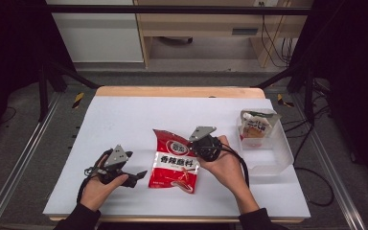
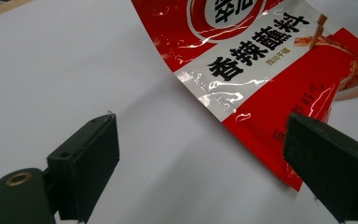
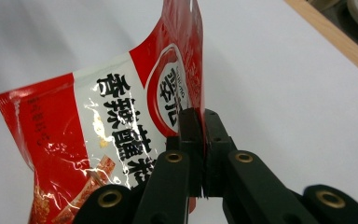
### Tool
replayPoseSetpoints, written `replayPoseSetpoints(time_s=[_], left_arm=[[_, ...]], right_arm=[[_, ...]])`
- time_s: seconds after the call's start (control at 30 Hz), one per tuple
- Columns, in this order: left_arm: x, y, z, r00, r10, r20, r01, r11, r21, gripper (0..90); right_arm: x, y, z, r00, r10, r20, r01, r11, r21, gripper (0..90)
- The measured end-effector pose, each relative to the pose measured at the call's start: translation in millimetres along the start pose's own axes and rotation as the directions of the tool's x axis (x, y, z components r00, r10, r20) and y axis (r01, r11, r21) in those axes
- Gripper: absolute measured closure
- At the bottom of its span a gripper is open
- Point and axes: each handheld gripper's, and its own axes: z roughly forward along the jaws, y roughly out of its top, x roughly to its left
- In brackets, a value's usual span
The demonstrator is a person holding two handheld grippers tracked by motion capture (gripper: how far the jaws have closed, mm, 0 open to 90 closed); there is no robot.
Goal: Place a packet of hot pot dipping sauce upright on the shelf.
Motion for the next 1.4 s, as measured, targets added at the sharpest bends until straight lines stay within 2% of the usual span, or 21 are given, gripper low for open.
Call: replayPoseSetpoints(time_s=[0.2, 0.53, 0.67, 0.73, 0.93, 1.03, 1.17, 1.27, 1.3, 1.4], left_arm=[[3.4, 4.7, 1.0, 0.9994, -0.035, -0.005, 0.035, 0.9989, -0.032, 12.4], [5.5, 15.3, -8.7, 0.9992, -0.014, -0.037, 0.011, 0.9974, -0.071, 15.7], [7.0, 23.8, -13.2, 0.9979, -0.005, -0.065, -0.001, 0.9959, -0.090, 17.2], [7.2, 27.9, -15.9, 0.9982, -0.009, -0.060, 0.003, 0.9938, -0.111, 17.9], [12.4, 35.8, -18.9, 0.9983, 0.002, -0.058, -0.009, 0.9938, -0.111, 20.6], [15.3, 42.4, -22.2, 0.9997, -0.011, -0.023, 0.008, 0.9900, -0.141, 23.7], [15.3, 51.4, -22.5, 0.9993, 0.025, -0.026, -0.029, 0.9904, -0.135, 26.5], [17.1, 53.4, -19.7, 0.9996, 0.021, -0.020, -0.023, 0.9885, -0.150, 31.4], [17.3, 53.4, -18.1, 0.9997, 0.023, -0.013, -0.025, 0.9891, -0.145, 34.5], [16.4, 53.1, -12.1, 0.9985, 0.055, 0.004, -0.054, 0.9916, -0.117, 35.7]], right_arm=[[3.0, 2.5, -11.9, 1.0000, 0.007, 0.002, -0.007, 0.997, -0.071, 89.7], [18.5, 19.3, -27.4, 0.9982, -0.059, 0.004, 0.059, 0.988, -0.145, 89.7], [22.8, 23.4, -33.2, 0.9971, -0.076, 0.006, 0.076, 0.984, -0.160, 89.7], [23.6, 24.3, -35.2, 0.9970, -0.077, 0.002, 0.076, 0.983, -0.168, 89.8], [23.1, 28.9, -42.5, 0.9962, -0.087, 0.002, 0.085, 0.977, -0.194, 89.8], [22.0, 30.5, -46.4, 0.9963, -0.086, -0.005, 0.083, 0.975, -0.206, 89.8], [21.9, 31.6, -47.7, 0.9959, -0.091, -0.006, 0.087, 0.972, -0.219, 89.8], [22.0, 32.1, -48.4, 0.9961, -0.087, -0.016, 0.081, 0.970, -0.229, 89.8], [22.3, 32.4, -48.8, 0.9960, -0.086, -0.022, 0.078, 0.969, -0.234, 89.8], [22.7, 32.7, -49.2, 0.9961, -0.084, -0.027, 0.075, 0.968, -0.239, 89.8]])
